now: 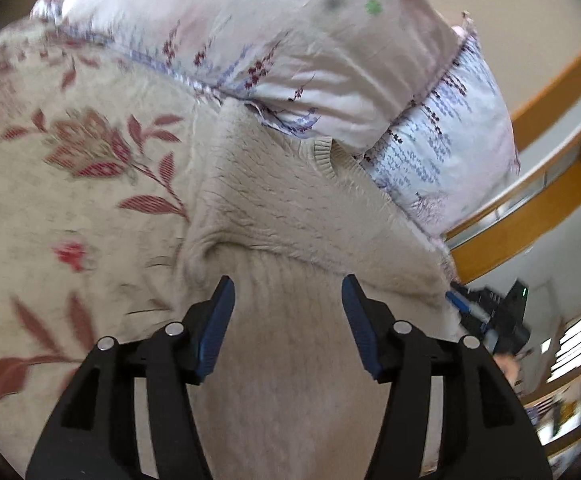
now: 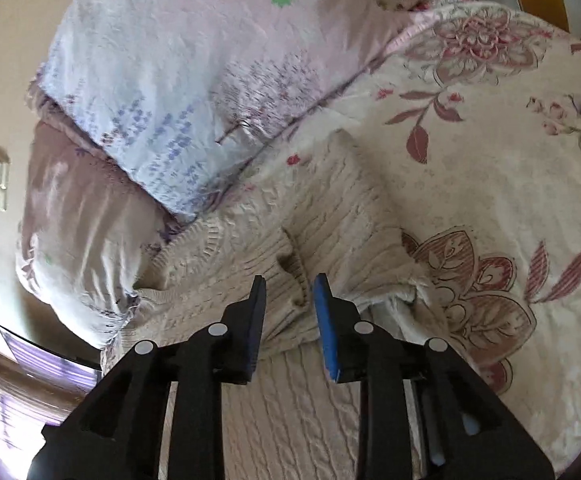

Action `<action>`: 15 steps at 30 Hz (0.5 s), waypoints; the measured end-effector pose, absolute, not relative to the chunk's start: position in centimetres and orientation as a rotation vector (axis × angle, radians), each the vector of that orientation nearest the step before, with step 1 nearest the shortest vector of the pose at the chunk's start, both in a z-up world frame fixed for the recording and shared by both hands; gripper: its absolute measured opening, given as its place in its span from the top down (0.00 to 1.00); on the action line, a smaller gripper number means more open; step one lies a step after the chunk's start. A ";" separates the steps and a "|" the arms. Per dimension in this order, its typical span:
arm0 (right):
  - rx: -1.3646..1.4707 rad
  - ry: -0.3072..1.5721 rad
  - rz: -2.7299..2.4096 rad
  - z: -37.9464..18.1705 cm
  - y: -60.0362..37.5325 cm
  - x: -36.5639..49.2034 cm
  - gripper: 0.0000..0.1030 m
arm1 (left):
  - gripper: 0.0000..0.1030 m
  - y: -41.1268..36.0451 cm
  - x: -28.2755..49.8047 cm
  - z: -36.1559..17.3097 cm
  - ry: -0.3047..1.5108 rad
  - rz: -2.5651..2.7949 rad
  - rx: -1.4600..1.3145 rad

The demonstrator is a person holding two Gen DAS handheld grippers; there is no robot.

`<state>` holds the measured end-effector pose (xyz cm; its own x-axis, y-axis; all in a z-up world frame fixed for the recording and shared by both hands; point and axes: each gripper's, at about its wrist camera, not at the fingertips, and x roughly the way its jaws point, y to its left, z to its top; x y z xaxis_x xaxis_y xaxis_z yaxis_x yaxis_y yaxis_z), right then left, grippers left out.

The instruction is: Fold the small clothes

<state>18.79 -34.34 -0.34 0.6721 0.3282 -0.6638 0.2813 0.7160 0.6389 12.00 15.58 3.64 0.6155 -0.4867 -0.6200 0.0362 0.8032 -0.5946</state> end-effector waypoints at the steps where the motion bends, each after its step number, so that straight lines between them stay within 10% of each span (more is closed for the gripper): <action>1: 0.797 0.866 0.031 -0.5 -34.3 19.0 0.74 | 0.43 15.7 11.6 3.8 0.862 -0.314 -0.554; 15: 0.720 0.787 0.117 0.4 -32.2 19.0 0.93 | 0.41 16.5 10.3 1.8 0.957 -0.312 -0.527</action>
<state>19.03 -32.21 0.42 0.7125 0.3535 -0.6062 0.1611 0.7584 0.6316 10.27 16.48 1.80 0.5460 -0.4749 -0.6902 0.0228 0.8320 -0.5544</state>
